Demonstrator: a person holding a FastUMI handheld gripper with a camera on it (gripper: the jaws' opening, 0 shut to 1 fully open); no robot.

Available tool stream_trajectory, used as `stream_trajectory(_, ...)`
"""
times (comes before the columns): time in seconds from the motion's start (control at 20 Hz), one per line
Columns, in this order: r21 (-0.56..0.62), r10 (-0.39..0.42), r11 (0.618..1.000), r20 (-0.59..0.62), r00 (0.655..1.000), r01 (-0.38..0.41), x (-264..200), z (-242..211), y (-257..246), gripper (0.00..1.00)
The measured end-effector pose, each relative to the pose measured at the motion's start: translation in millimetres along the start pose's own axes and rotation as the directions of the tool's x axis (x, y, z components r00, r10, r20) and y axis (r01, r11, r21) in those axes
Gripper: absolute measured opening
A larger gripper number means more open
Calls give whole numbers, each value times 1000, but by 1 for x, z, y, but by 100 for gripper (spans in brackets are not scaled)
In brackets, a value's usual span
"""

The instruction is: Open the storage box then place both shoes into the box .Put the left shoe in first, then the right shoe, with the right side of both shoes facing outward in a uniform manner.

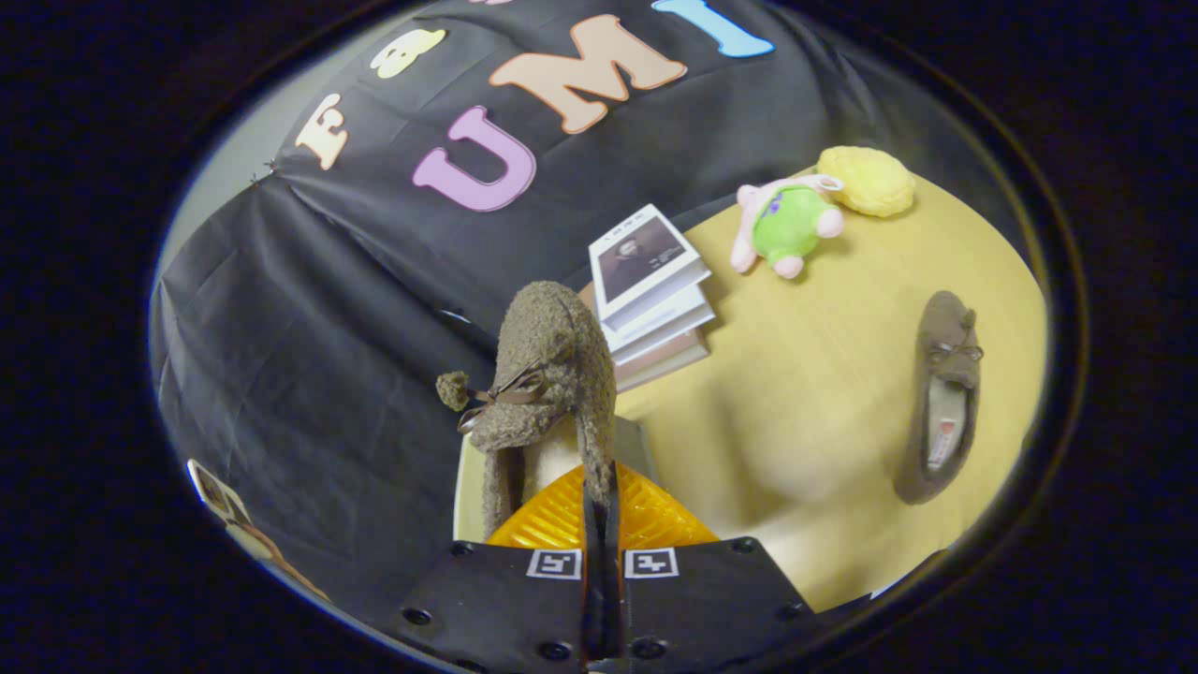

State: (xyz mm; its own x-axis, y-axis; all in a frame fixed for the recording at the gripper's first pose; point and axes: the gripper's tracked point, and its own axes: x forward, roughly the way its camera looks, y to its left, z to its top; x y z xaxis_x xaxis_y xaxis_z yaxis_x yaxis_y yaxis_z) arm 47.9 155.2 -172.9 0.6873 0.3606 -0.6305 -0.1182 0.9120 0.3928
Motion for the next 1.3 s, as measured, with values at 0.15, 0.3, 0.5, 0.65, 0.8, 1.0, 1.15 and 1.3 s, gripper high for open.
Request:
stream_trajectory(0.15, 0, 47, 999, -14, 999, -47, 3, -9, 33, 3)
stream_trajectory(0.3, -8, 67, 998, -35, 997, -68, 10, -21, 54, 3)
stream_trajectory(0.5, -9, 89, 996, -80, 993, -90, 24, -46, 79, 3)
stream_trajectory(0.65, -41, 82, 995, -106, 991, -87, 35, -62, 92, 3)
stream_trajectory(0.8, -55, 83, 994, -128, 988, -91, 47, -77, 104, 3)
stream_trajectory(1.0, -74, 40, 996, -155, 987, -52, 64, -96, 102, 3)
stream_trajectory(1.15, -108, -45, 994, -208, 977, 22, 75, -119, 86, 3)
stream_trajectory(1.3, -171, -142, 980, -268, 953, 98, 87, -144, 64, 3)
